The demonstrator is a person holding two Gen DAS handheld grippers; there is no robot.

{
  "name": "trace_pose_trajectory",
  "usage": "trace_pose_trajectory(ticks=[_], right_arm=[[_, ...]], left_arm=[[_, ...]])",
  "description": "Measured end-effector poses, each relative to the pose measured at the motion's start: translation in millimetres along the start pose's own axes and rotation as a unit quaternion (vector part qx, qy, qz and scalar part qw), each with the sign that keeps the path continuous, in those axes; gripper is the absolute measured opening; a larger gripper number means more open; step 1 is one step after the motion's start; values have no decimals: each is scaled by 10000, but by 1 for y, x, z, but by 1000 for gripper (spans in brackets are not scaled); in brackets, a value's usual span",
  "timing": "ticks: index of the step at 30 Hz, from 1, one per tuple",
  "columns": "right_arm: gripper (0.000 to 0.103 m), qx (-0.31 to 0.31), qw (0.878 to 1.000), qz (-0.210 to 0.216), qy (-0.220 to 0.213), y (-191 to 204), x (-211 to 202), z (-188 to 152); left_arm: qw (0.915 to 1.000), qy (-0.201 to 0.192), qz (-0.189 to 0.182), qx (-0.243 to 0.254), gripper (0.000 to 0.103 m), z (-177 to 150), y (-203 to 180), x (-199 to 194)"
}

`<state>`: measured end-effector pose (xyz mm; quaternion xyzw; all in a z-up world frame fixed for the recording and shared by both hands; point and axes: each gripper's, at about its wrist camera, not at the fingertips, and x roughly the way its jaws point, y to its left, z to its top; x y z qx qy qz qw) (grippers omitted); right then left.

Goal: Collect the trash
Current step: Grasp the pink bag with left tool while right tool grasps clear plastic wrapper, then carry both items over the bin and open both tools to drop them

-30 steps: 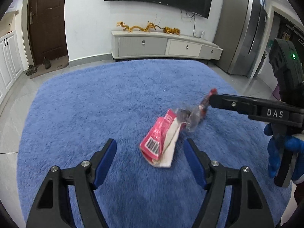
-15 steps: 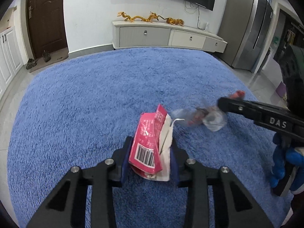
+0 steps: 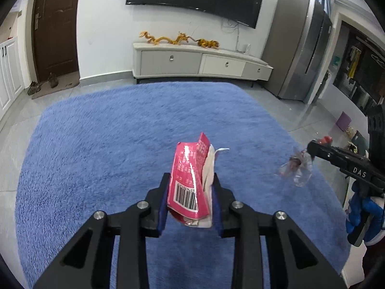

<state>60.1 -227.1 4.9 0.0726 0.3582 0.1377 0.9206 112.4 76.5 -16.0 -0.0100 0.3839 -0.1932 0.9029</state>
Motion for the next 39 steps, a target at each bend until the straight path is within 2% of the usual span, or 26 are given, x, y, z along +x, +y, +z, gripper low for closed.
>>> trace_pose_trajectory(ticks=[7, 12, 16, 20, 28, 32, 34, 36, 38, 39], right_arm=[[16, 372, 9974, -409, -459, -56, -57, -11], [16, 824, 9912, -799, -658, -108, -90, -36], [17, 1246, 9829, -1221, -589, -158, -104, -64], [17, 1653, 9737, -1500, -450, -201, -111, -88], [17, 2329, 9565, -1742, -215, -270, -101, -125], [17, 2620, 9481, -1798, -121, -296, -96, -144], [17, 2770, 9440, -1792, -68, -309, -93, -153], [20, 2910, 9401, -1775, -38, -317, -92, -162], [43, 3020, 9362, -1800, -26, -319, -92, -173], [46, 3079, 9338, -1821, -39, -321, -93, -177]], left_arm=[[9986, -42, -256, 459, 29, 13, -65, -7], [9934, 91, -624, 954, 29, 24, -132, 8], [9858, 389, -1067, 1236, 29, 31, -194, 38], [9774, 688, -1308, 1511, 29, 33, -254, 73], [9587, 1335, -1721, 1828, 30, 37, -368, 151], [9518, 1606, -1784, 1908, 30, 26, -408, 183], [9482, 1789, -1875, 1840, 36, 21, -420, 197], [9449, 1920, -1977, 1764, 42, 19, -428, 206], [9434, 1989, -2040, 1697, 55, 17, -434, 212], [9439, 1987, -2034, 1680, 61, 17, -437, 214]])
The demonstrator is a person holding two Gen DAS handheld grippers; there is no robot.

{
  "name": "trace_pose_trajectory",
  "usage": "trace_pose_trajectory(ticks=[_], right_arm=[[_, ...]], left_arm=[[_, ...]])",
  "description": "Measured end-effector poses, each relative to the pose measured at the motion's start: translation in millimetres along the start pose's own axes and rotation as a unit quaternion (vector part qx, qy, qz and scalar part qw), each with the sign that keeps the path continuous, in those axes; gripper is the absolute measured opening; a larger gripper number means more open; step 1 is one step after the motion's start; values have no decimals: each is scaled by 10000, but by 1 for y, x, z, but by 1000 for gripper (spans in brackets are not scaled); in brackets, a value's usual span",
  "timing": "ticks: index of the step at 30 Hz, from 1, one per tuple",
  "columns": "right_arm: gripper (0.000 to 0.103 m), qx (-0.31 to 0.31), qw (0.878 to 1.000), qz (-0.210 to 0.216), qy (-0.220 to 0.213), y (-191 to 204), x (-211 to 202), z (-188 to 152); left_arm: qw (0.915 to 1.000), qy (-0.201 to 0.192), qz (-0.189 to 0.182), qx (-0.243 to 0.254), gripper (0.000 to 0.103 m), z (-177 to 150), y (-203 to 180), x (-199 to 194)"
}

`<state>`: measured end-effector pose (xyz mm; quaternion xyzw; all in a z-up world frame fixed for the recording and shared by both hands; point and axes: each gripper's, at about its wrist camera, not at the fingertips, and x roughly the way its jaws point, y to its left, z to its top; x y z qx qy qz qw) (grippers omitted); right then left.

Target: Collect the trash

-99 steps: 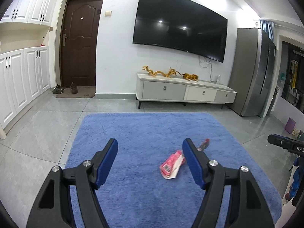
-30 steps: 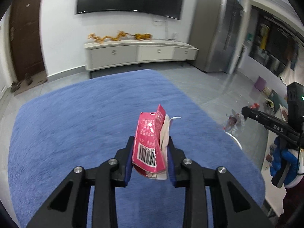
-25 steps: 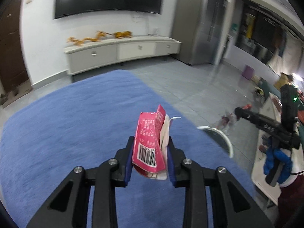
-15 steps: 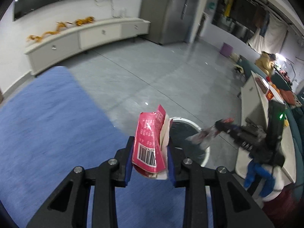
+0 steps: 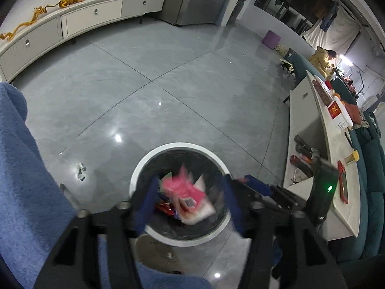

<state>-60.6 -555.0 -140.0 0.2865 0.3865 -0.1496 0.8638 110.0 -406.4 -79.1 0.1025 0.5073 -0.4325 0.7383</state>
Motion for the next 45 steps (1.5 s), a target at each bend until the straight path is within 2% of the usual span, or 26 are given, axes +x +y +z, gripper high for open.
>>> trace_pose_trajectory(ticks=[3, 9, 15, 21, 25, 29, 34, 38, 40, 45], right_arm=[[47, 159, 9999, -10, 28, -9, 0, -3], [48, 111, 9999, -92, 12, 0, -6, -3], [51, -328, 9991, -210, -164, 35, -32, -8], [55, -923, 9949, -131, -375, 91, -59, -11], [59, -1390, 9887, 94, -546, 141, -81, -18], [65, -1828, 9801, 286, -714, 186, -99, -25], [70, -2231, 9696, 479, -880, 232, -113, -31], [75, -2542, 9608, 507, -981, 261, -120, -39], [76, -2658, 9572, 481, -1039, 274, -121, -44], [78, -2797, 9517, 415, -1198, 292, -127, -50]], left_arm=[[10000, 16, 16, 16, 61, 1, -3, 3], [9997, -83, 215, -40, 61, -10, 3, -13], [9972, -499, 542, -154, 61, -32, 22, -58], [9871, -1091, 1139, -271, 62, -68, 50, -124], [9762, -1411, 1585, -446, 62, -96, 74, -166], [9600, -1796, 2027, -716, 63, -127, 99, -211], [9325, -2273, 2590, -1084, 63, -164, 125, -264], [9127, -2501, 2995, -1212, 64, -181, 135, -291], [9075, -2591, 3052, -1269, 66, -189, 138, -301], [9006, -2712, 3129, -1324, 70, -202, 140, -316]])
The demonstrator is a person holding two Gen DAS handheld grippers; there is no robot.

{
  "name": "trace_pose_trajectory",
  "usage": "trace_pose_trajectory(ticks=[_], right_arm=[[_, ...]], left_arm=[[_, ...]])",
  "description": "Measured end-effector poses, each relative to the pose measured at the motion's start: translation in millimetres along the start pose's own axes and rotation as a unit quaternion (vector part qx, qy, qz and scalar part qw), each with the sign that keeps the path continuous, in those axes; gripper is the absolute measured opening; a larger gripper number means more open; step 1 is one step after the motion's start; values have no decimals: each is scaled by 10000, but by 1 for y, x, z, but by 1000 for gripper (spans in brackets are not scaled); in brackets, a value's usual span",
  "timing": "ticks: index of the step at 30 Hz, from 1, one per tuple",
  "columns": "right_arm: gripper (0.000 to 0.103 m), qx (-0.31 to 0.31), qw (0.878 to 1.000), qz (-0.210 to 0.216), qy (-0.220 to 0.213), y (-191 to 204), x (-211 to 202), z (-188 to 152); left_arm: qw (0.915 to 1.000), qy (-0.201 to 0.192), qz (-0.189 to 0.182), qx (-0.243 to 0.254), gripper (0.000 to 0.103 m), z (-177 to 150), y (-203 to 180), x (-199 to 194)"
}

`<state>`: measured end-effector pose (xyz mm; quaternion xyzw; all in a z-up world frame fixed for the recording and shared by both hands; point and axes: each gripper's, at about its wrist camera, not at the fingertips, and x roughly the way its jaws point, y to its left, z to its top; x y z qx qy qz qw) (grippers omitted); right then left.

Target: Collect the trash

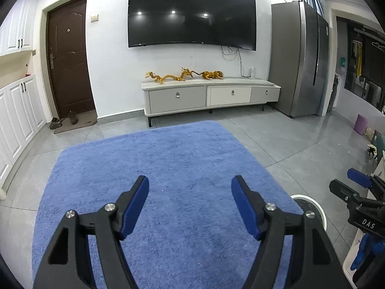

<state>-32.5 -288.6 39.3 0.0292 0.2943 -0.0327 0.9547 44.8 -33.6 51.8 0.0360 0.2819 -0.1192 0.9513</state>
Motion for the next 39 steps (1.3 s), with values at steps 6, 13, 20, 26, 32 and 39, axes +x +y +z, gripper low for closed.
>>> trace_pose_trajectory(ticks=[6, 13, 20, 26, 32, 39], right_arm=[[81, -134, 9997, -185, -109, 8, -4, 2], [89, -141, 9992, -360, -100, 9, -3, -1], [103, -267, 9978, -603, -93, 10, 2, -5], [103, -333, 9968, -723, -23, 12, 11, -10], [103, -279, 9961, -831, 37, 6, 15, -15], [103, -220, 9956, -902, 107, 2, 22, -16]], left_arm=[[9998, -113, 145, -28, 72, -2, 2, -8], [9994, -179, 311, 10, 76, -3, 2, -11], [9991, -177, 389, 39, 78, -8, 0, -12], [9989, -189, 414, 55, 79, -10, 1, -10], [9990, -135, 424, 104, 79, -15, -3, -5], [9991, 0, 377, 174, 79, -20, -6, 4]])
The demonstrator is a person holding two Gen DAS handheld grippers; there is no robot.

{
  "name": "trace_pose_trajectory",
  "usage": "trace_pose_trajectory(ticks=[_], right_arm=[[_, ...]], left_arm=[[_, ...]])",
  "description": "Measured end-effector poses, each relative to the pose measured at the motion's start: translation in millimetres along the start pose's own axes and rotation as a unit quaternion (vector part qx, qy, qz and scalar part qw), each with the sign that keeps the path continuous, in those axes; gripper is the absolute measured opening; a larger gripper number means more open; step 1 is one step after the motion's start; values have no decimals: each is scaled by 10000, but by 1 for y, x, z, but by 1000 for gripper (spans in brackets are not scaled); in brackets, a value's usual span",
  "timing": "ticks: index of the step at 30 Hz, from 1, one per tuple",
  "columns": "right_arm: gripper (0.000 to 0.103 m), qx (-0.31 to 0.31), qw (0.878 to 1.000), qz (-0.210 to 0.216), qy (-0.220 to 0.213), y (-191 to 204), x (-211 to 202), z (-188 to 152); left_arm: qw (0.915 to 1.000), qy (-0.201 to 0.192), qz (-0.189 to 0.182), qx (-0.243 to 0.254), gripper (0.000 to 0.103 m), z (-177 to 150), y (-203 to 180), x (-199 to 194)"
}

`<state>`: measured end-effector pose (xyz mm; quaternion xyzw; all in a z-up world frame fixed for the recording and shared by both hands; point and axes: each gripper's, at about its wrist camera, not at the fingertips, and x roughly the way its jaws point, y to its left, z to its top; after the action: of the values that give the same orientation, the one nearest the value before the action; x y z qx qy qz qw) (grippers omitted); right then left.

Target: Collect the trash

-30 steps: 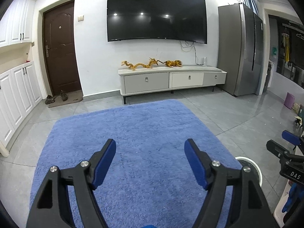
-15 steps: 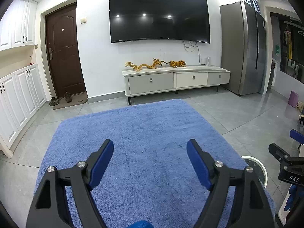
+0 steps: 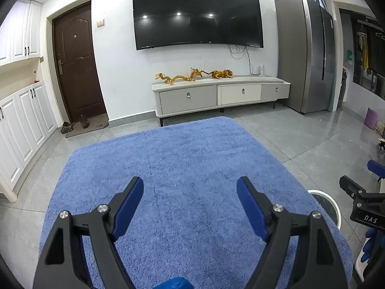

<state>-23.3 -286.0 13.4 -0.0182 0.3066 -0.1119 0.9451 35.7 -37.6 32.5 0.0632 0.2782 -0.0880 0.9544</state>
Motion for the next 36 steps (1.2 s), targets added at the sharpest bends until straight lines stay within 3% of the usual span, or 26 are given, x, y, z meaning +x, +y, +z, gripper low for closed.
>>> trace_pose_trajectory(ticks=[16, 36], right_arm=[[103, 161, 9998, -21, 130, -7, 10, -7], [103, 228, 9996, -24, 171, -10, 10, -12]], left_arm=[[9996, 201, -117, 136, 79, -9, -9, 14], [9996, 140, -173, 163, 80, -11, -12, 10]])
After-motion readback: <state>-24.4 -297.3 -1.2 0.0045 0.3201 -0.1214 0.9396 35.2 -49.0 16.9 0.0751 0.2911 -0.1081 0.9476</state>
